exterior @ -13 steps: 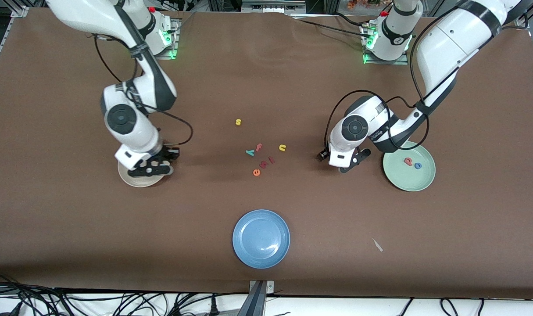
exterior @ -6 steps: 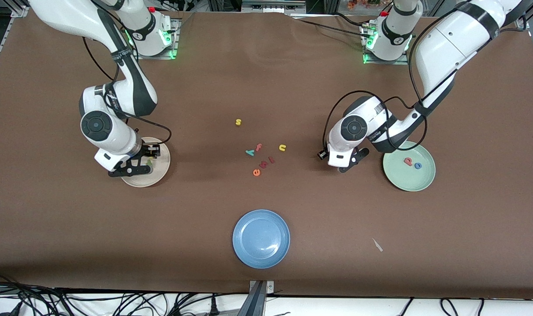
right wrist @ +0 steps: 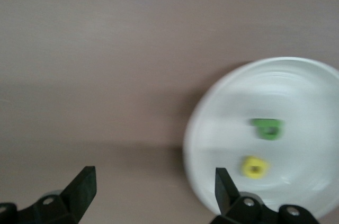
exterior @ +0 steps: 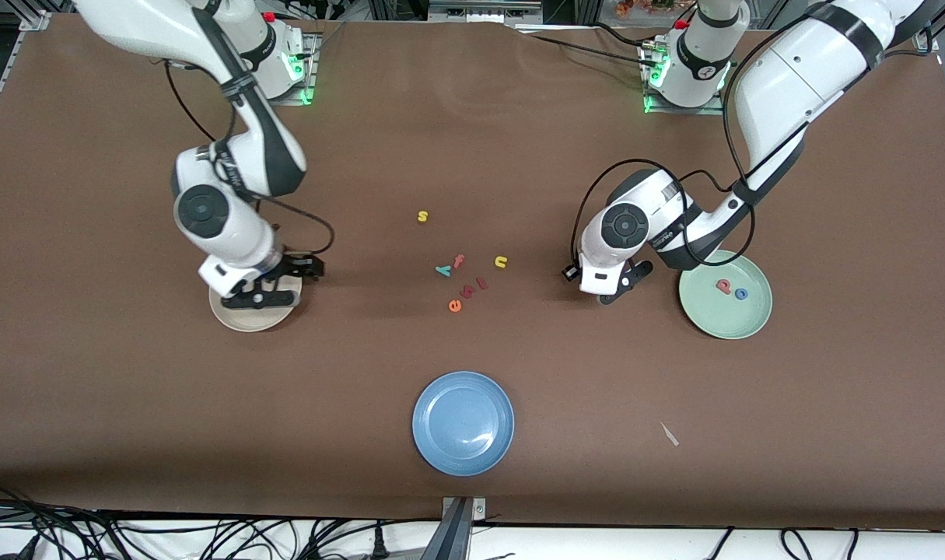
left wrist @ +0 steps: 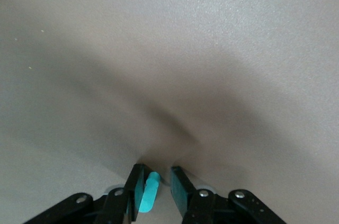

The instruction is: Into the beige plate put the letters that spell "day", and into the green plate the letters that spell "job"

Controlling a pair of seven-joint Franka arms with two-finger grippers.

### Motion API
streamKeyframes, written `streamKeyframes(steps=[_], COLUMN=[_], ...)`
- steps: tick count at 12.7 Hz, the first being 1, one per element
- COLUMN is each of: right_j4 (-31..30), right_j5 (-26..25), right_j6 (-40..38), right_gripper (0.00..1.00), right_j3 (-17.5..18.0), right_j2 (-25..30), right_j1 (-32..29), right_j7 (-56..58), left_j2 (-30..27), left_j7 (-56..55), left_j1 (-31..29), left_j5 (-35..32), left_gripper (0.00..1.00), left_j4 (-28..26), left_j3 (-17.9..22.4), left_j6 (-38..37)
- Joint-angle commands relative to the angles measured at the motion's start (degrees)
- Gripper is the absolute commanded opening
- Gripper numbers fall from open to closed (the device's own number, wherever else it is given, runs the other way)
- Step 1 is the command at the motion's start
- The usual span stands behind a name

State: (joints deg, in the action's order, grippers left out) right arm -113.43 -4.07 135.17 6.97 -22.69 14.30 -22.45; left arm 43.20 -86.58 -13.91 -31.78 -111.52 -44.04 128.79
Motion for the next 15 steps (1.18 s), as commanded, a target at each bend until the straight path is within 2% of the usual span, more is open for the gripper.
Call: streamKeyframes(steps=[1, 3, 7, 9, 12, 14, 15], right_j4=[7.1, 10.1, 12.1, 13.7, 16.7, 16.7, 16.8], right_j5=[0.7, 0.1, 0.0, -0.1, -4.7, -8.6, -9.2], right_j6=[2.5, 3.2, 8.3, 8.8, 8.7, 8.8, 8.8], right_gripper=[0.99, 0.99, 0.99, 0.99, 0.99, 0.99, 0.98], right_j3=[0.1, 0.0, 0.0, 0.0, 0.0, 0.0, 0.0], right_j2=[-6.6, -9.9, -14.0, -15.9, -19.0, -19.9, -20.2], right_j1=[8.0, 12.0, 17.1, 18.4, 20.2, 20.2, 20.2], right_j7=[-13.0, -21.2, -31.8, -34.8, -41.2, -43.9, -44.4], left_j2=[-0.2, -0.2, -0.8, -2.2, -3.0, -3.6, -4.5], left_j7=[-1.1, -0.6, 2.0, 6.2, 20.6, 29.8, 34.4], left_j1=[0.4, 0.3, -0.7, -3.0, -16.5, -24.0, -26.1], left_j5=[-0.6, -0.6, -0.5, -0.3, 0.2, -0.7, -0.8], left_gripper=[0.19, 0.01, 0.00, 0.00, 0.00, 0.00, 0.00], left_j4=[-1.3, -1.3, -0.7, 1.2, 3.2, 3.5, 3.5], left_j3=[0.1, 0.1, -0.2, -2.3, -12.4, -15.5, -15.5], left_j6=[-1.5, -1.5, -2.2, -5.9, -15.3, -19.5, -20.4])
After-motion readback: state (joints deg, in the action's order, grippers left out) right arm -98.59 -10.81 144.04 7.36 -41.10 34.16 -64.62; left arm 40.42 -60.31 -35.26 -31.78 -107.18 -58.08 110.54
